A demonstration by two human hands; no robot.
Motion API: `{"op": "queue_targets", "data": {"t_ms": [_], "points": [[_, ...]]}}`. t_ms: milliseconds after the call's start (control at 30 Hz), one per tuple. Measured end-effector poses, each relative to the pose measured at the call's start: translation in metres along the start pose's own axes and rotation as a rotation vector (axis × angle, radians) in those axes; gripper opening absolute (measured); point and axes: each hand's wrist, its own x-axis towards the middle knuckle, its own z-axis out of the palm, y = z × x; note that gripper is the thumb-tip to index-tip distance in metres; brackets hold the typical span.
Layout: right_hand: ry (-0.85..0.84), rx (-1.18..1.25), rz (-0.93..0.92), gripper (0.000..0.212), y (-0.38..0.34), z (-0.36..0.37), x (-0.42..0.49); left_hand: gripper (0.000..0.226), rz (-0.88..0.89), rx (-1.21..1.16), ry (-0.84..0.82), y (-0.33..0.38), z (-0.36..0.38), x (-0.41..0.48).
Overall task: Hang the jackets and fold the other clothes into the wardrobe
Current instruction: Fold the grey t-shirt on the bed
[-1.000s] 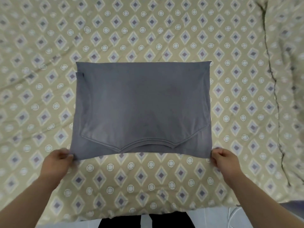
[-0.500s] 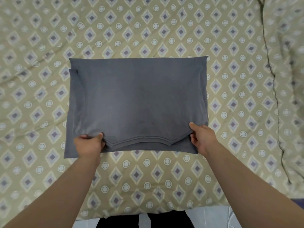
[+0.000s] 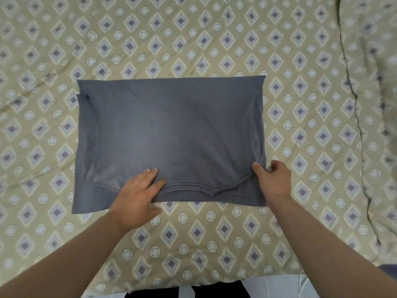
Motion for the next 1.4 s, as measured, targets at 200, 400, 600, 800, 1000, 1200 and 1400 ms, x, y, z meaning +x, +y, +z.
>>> {"op": "queue_targets", "data": {"t_ms": [200, 400, 600, 800, 1000, 1200, 1400], "points": [[-0.235, 0.152, 0.053, 0.048, -0.008, -0.007, 0.020, 0.068, 0.004, -0.010, 0.037, 0.007, -0.015, 0.009], [-0.402, 0.584, 0.147, 0.039, -0.029, 0.000, 0.008, 0.075, 0.065, -0.119, 0.087, 0.036, -0.061, 0.055], [-0.553, 0.359, -0.190, 0.029, -0.058, 0.031, -0.036, 0.062, -0.069, -0.676, 0.153, 0.087, -0.098, 0.138], [-0.591, 0.215, -0.394, 0.038, -0.092, 0.068, -0.079, 0.046, -0.028, -0.607, 0.069, 0.108, -0.132, 0.188], [-0.659, 0.192, -0.456, 0.044, -0.127, 0.116, -0.130, 0.022, -0.229, -1.015, 0.198, 0.027, -0.147, 0.166], [-0.739, 0.170, -0.532, 0.034, -0.167, 0.190, -0.187, 0.011, -0.436, -1.552, 0.322, -0.086, -0.150, 0.124], [-0.836, 0.112, -0.514, 0.036, -0.200, 0.261, -0.225, 0.014, -0.585, -1.574, 0.379, -0.182, -0.144, 0.102]]}}
